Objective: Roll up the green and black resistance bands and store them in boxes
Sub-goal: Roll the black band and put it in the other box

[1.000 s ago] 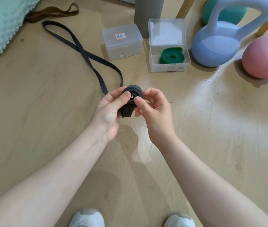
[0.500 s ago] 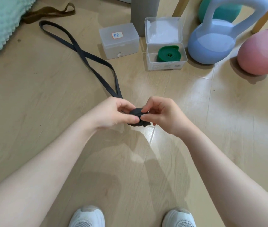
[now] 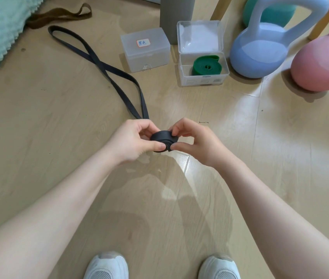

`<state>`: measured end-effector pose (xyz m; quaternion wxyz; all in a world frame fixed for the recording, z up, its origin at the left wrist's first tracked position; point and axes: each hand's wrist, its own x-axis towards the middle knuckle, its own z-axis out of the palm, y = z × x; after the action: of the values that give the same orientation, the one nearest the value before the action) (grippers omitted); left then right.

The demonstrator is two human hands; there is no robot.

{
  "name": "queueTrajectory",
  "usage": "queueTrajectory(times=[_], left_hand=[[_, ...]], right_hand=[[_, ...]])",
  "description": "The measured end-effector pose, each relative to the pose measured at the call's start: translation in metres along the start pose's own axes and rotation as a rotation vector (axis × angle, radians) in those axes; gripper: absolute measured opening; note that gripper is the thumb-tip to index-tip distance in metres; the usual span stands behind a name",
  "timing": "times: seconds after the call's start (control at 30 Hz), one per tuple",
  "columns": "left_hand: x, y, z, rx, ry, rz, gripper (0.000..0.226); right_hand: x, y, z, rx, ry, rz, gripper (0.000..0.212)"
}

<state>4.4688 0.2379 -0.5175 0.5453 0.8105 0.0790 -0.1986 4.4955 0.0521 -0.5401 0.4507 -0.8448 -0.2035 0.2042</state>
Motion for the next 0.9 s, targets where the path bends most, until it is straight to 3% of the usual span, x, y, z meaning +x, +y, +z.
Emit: queueTrajectory(times=[0.17, 0.47, 0.57, 0.77, 0.9], left_hand=[[0.0, -0.002, -0.003, -0.03, 0.038, 0.028, 0.018], [0.004, 0.003, 0.003, -0.438, 0.204, 0.012, 0.02], [0.003, 0.004, 0.004, -0.478, 0.224, -0.005, 0.023], [0.005, 0.009, 0.003, -0.493, 0.308, 0.028, 0.022], [0.004, 0.012, 0.011, -0.61, 0.319, -0.002, 0.017]], right_hand=[[0.001, -0.003, 0.004, -0.119, 0.048, -0.081, 0.02], [0.01, -0.018, 0.014, 0.188, 0.23, 0.081, 0.015], [0.014, -0.018, 0.016, 0.206, 0.264, 0.081, 0.017], [0.012, -0.029, 0.026, 0.507, 0.379, 0.101, 0.018], [0.012, -0.028, 0.03, 0.686, 0.37, 0.151, 0.017]])
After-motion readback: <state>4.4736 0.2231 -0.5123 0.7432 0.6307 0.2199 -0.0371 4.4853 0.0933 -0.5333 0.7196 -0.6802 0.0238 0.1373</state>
